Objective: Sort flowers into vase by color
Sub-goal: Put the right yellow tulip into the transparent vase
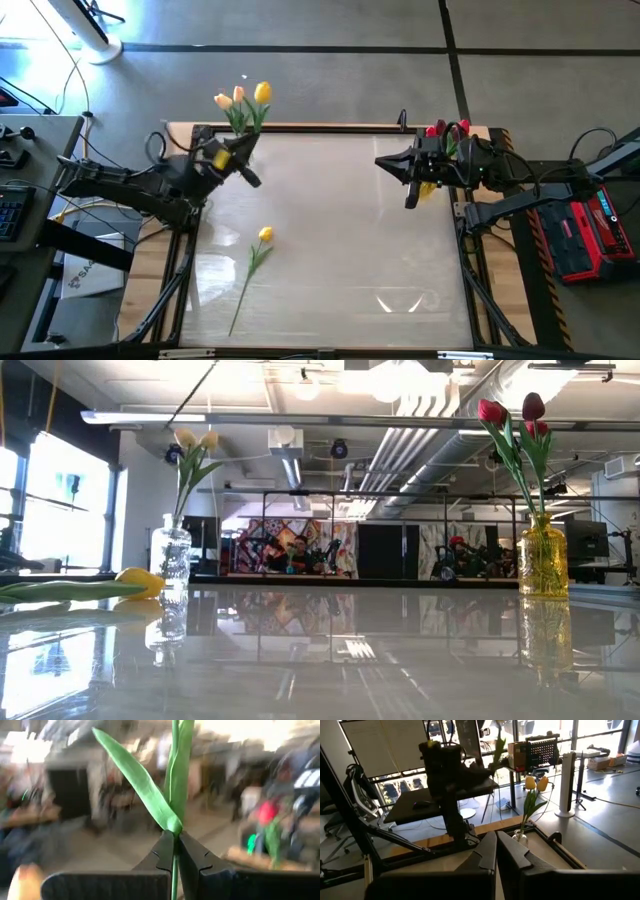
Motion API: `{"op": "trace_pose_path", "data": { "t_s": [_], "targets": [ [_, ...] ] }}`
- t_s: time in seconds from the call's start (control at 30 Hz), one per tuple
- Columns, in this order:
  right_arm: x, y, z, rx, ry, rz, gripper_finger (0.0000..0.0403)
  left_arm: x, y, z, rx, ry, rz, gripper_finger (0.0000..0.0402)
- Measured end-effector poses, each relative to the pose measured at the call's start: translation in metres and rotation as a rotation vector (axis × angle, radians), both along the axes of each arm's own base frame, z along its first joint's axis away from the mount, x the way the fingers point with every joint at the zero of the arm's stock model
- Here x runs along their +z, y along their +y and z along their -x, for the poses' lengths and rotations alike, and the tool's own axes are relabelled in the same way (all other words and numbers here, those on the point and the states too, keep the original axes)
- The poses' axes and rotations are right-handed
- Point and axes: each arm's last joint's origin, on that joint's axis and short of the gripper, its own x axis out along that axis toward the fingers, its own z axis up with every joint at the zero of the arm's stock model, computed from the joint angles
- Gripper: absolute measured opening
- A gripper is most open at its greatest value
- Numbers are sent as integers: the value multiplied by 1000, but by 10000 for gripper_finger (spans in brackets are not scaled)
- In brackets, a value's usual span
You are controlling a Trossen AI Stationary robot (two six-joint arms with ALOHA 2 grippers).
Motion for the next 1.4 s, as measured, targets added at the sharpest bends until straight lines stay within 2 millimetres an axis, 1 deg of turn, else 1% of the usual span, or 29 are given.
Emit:
{"op": "trace_pose_path", "data": {
  "t_s": [0.1,0.2,0.3,0.47,0.63,0.9,1.17,1.4],
  "targets": [
    [0,0,0,0,1,0,0,18,3,3,-39,-104,-130,0],
    [0,0,0,0,1,0,0,17,10,7,-52,-121,-227,0],
    [0,0,0,0,0,0,0,6,17,5,-82,-90,-265,0],
    [0,0,0,0,0,0,0,-21,30,6,-54,-112,-222,0],
    [0,0,0,0,0,0,0,-46,44,20,47,-233,-239,0],
    [0,0,0,0,0,0,0,-81,59,40,165,-273,-274,0],
    [0,0,0,0,0,0,0,-110,73,57,225,-304,-236,0],
    [0,0,0,0,1,0,0,-121,89,65,137,-296,-260,0]
  ]
}}
